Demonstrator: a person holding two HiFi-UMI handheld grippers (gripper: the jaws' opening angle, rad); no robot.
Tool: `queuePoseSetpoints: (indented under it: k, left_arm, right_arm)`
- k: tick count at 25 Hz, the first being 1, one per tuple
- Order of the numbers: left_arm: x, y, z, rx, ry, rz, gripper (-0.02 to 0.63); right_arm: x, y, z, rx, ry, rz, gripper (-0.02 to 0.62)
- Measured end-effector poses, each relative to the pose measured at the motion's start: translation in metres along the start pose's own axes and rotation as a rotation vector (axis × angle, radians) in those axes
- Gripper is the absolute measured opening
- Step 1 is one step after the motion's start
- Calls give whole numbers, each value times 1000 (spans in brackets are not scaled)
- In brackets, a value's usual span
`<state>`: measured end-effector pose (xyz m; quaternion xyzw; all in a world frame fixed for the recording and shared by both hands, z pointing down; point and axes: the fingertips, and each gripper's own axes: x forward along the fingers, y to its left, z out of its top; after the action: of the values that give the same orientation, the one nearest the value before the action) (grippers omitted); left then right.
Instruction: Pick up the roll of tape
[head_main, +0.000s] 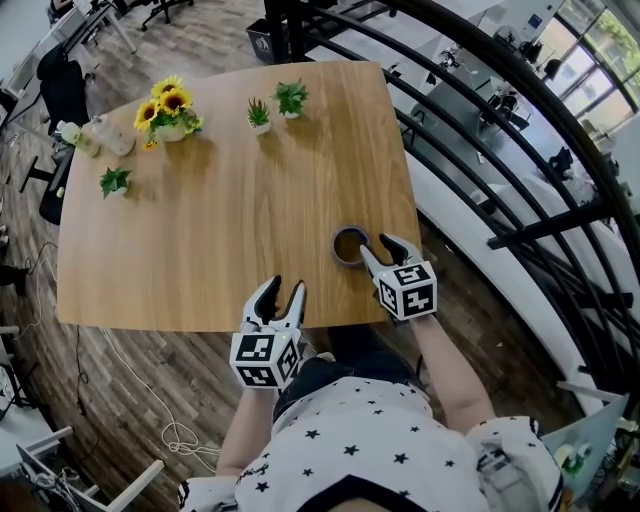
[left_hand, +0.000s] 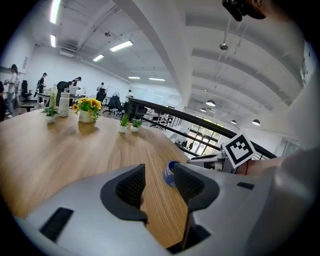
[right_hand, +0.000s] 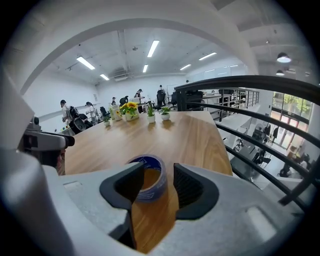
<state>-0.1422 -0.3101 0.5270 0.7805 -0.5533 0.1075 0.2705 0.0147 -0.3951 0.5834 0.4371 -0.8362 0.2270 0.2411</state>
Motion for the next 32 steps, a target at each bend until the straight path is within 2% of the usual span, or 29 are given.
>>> queuePoseSetpoints:
  k: [16,32]
  left_arm:
    - [35,0,-1,-4,40,-12,167]
    - [37,3,-1,-14,43,-3,167]
  right_arm:
    - [47,-14,-8,-23,81,32,167]
    - [65,-9,-12,-29,122,56,166]
